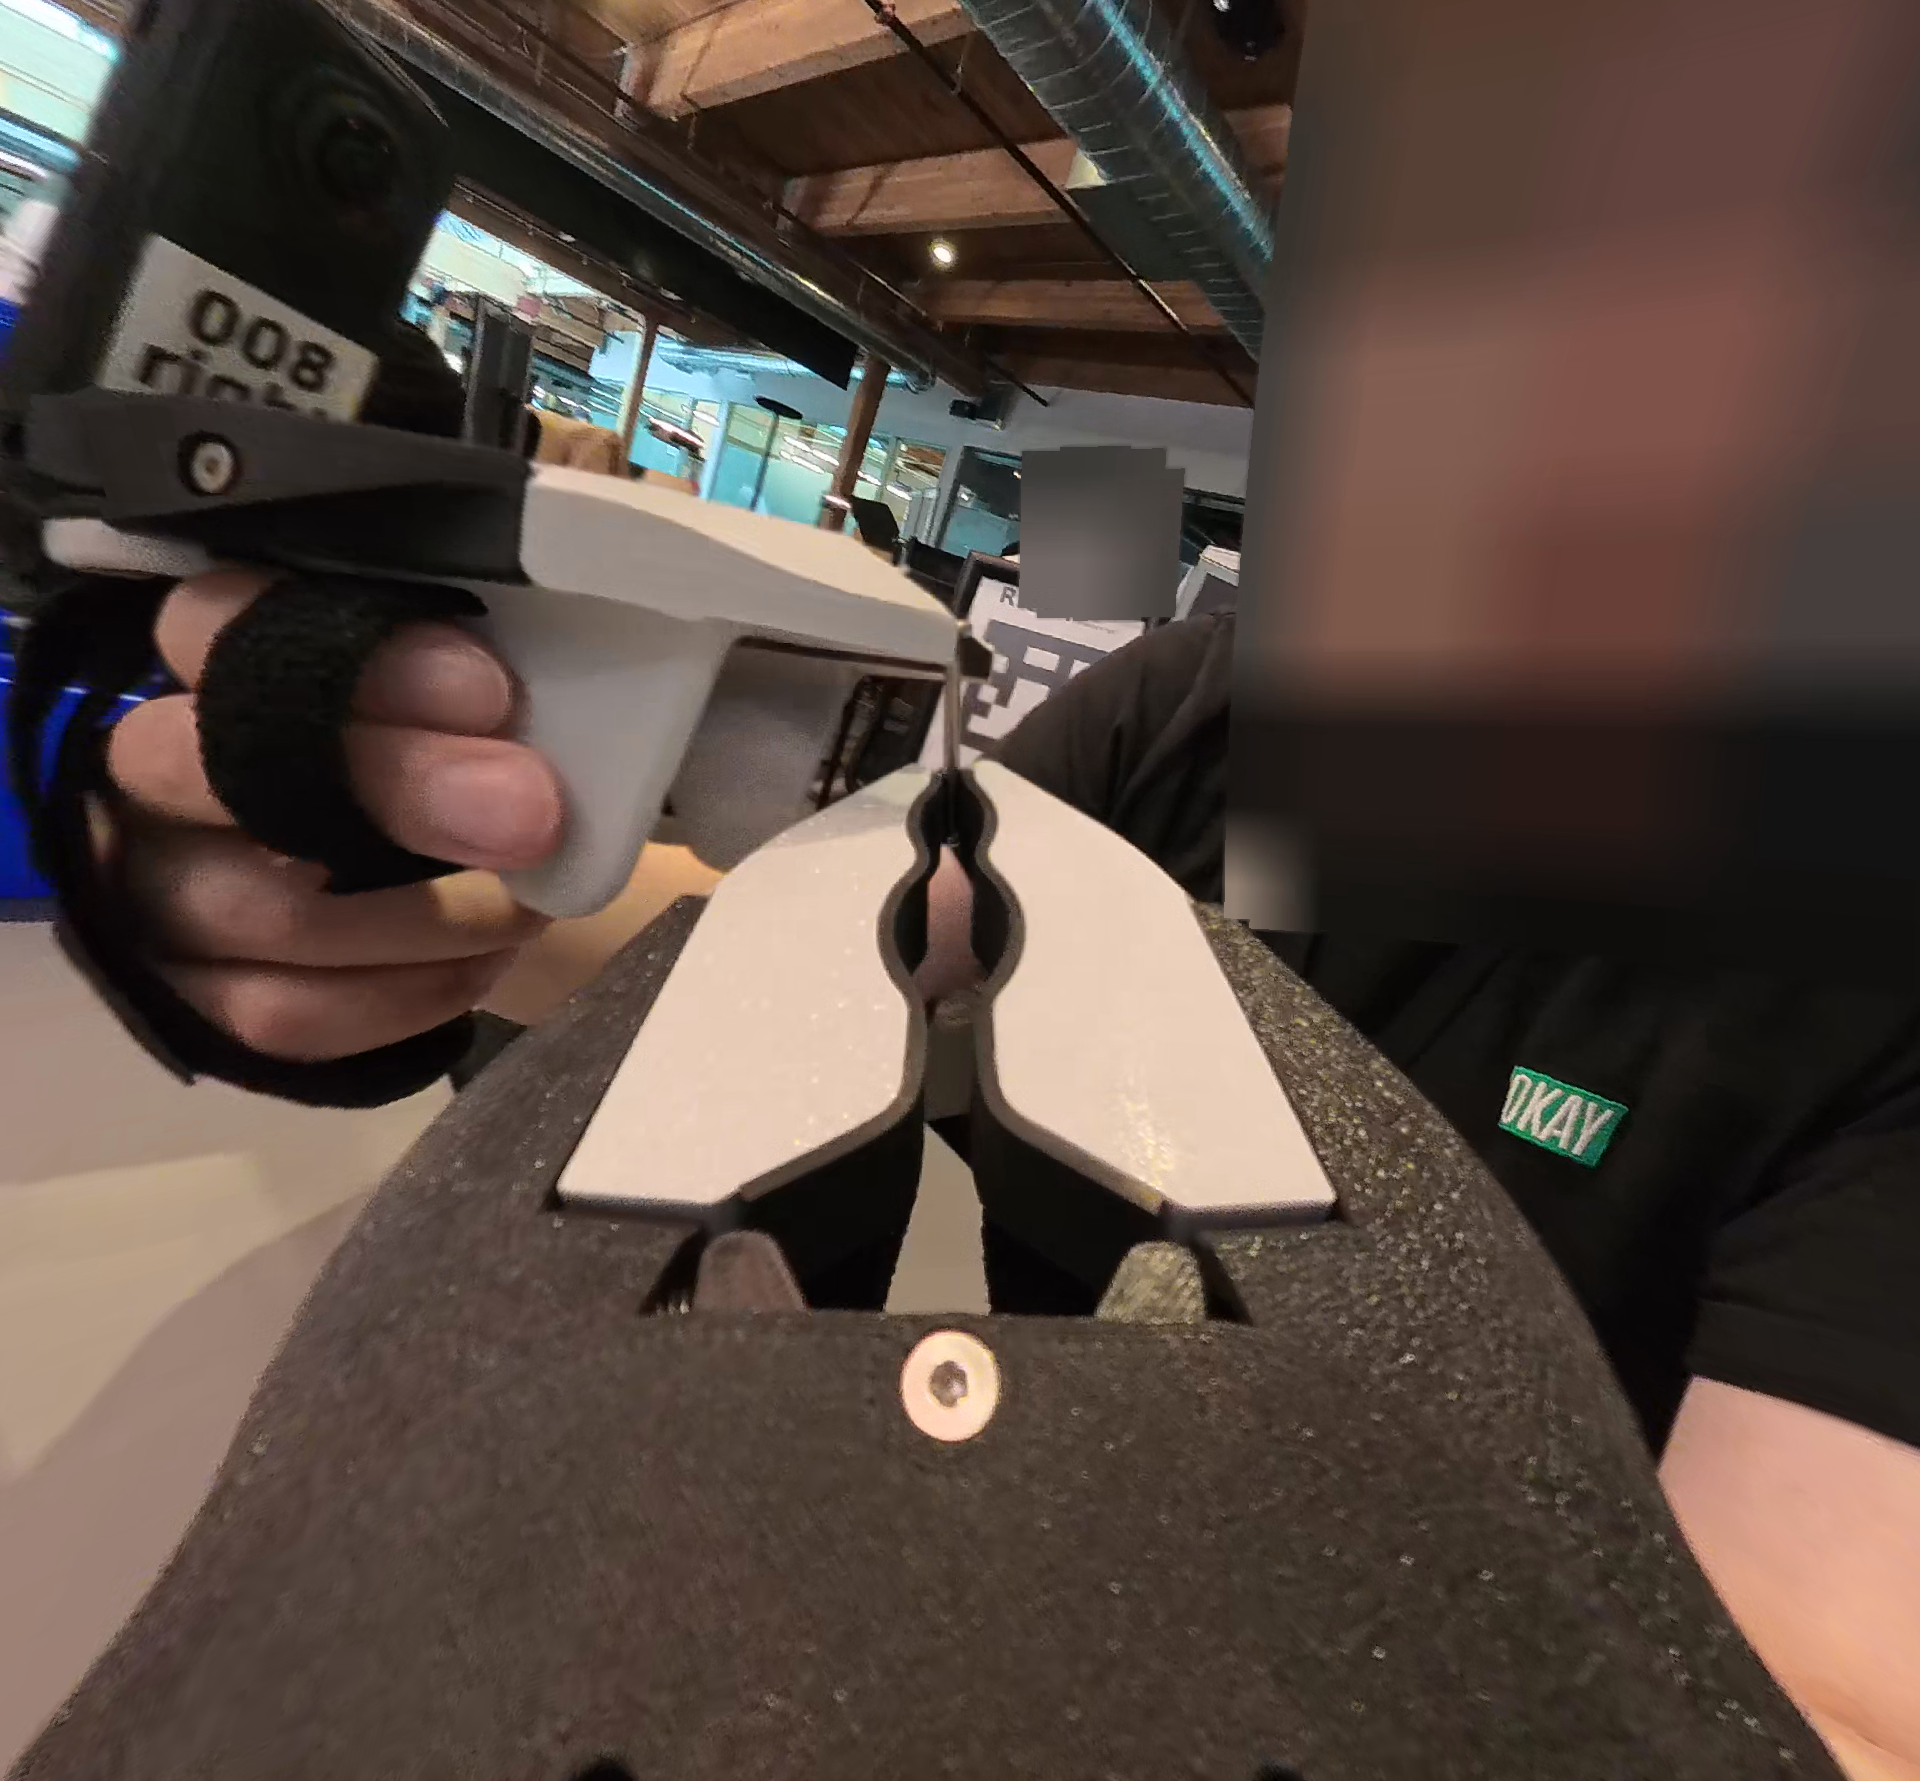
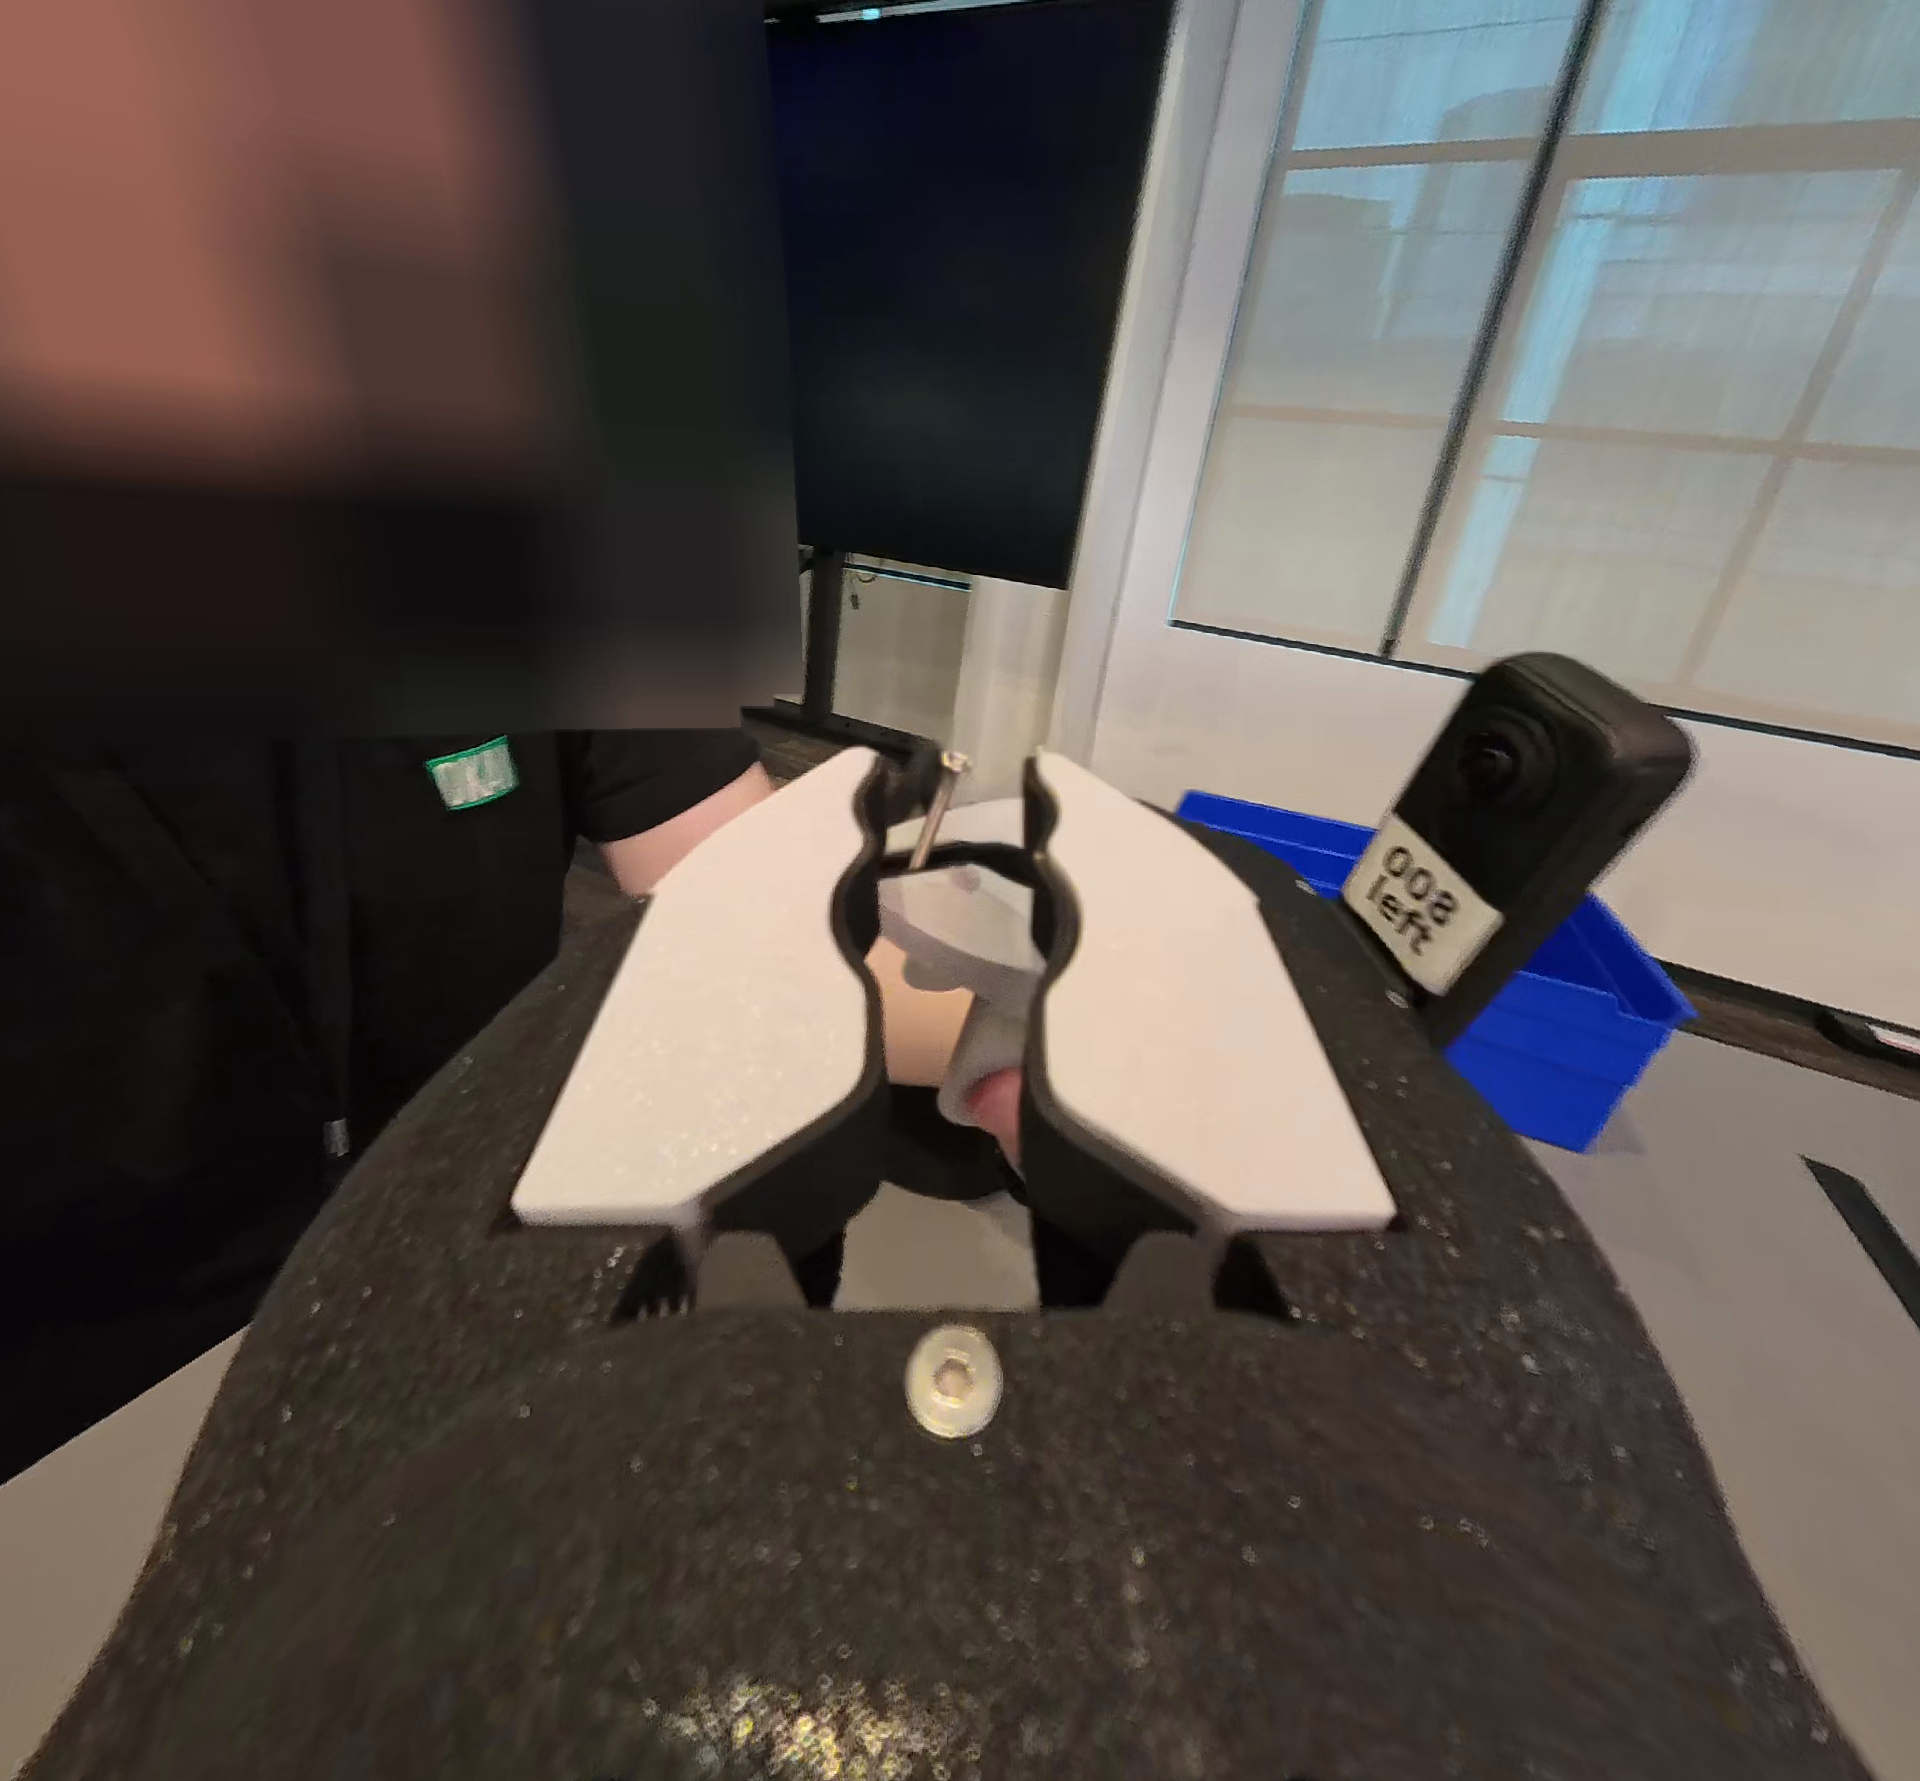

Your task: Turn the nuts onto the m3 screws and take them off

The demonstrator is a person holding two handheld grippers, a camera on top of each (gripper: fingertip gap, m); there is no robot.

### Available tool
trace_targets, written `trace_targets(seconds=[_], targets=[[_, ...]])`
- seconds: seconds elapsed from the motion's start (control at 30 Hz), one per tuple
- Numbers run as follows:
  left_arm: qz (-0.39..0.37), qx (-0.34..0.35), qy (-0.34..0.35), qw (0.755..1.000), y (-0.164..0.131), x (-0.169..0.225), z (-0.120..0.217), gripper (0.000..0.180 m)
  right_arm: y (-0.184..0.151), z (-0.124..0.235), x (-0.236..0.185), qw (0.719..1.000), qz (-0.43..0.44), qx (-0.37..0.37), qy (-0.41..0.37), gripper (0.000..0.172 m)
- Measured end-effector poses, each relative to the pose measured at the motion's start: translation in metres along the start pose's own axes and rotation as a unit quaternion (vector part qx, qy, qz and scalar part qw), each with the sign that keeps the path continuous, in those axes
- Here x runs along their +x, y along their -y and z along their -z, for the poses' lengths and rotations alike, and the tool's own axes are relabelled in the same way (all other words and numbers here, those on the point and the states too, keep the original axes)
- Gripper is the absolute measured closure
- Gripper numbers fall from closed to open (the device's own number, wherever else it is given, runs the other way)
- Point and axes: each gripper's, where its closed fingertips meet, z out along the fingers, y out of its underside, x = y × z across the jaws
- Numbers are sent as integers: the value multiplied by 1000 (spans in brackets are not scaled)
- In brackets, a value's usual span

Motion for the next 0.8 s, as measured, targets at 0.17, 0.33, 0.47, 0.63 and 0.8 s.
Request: trace_targets(seconds=[0.17,0.33,0.47,0.63,0.8], targets=[[-50,28,129,990,19,-24,22,178,10,14,42,987,25,-14,-161,138],[-145,52,312,937,45,-51,49,179,28,29,70,945,86,-23,-315,137],[-207,71,425,878,60,-65,66,179,24,36,91,901,80,-63,-422,137],[-273,62,523,805,66,-75,74,178,18,38,99,846,122,-97,-509,142],[-269,60,543,793,64,-80,76,178,12,39,103,797,158,-144,-564,143]])
